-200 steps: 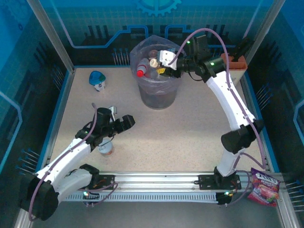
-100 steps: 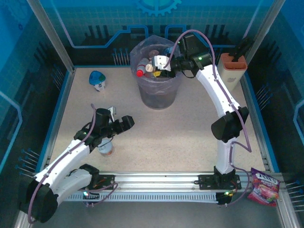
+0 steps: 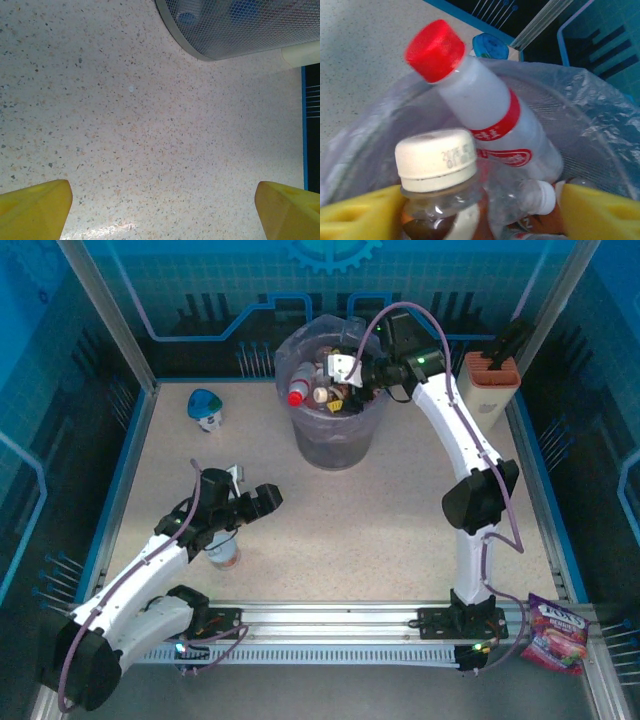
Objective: Put the plastic bottles in the bin
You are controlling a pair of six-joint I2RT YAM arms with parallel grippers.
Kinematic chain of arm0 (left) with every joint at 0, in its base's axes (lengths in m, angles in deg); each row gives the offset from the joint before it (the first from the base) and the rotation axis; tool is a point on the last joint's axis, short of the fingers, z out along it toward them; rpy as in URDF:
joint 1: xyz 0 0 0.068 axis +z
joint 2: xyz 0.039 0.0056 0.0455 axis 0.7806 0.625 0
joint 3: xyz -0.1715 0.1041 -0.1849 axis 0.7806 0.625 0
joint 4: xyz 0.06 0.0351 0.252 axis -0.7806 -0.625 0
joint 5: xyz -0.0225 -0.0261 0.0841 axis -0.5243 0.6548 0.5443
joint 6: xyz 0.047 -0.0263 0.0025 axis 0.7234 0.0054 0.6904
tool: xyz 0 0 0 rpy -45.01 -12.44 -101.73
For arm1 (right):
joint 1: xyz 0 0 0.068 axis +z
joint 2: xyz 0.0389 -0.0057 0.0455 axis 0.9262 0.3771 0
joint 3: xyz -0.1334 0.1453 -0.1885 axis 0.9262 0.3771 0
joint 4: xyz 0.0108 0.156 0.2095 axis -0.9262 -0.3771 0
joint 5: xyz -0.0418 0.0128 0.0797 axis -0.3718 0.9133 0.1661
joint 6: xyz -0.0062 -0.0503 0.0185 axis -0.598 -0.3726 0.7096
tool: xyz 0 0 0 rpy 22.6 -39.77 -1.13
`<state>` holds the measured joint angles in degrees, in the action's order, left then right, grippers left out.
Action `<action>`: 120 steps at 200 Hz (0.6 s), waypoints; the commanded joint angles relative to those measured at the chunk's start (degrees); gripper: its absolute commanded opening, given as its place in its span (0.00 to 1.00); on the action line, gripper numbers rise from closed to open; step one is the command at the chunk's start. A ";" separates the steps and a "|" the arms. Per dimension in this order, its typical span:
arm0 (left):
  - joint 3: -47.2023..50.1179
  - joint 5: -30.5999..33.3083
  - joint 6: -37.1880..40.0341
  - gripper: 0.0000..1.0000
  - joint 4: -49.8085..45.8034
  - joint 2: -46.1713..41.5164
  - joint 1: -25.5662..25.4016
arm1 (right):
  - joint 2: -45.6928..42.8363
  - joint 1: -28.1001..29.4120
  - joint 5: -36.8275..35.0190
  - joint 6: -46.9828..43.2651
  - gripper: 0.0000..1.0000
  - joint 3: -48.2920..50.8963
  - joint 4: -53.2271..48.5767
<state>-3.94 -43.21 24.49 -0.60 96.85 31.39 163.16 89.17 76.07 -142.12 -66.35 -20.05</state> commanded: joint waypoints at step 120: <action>-4.79 3.90 5.92 0.95 -4.88 -0.89 1.45 | -20.13 -1.66 -5.64 33.81 0.87 19.66 30.55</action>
<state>-4.63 -42.41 26.48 -2.04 96.48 31.76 147.73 88.86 78.67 -119.15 -50.76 2.48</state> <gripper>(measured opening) 0.950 0.864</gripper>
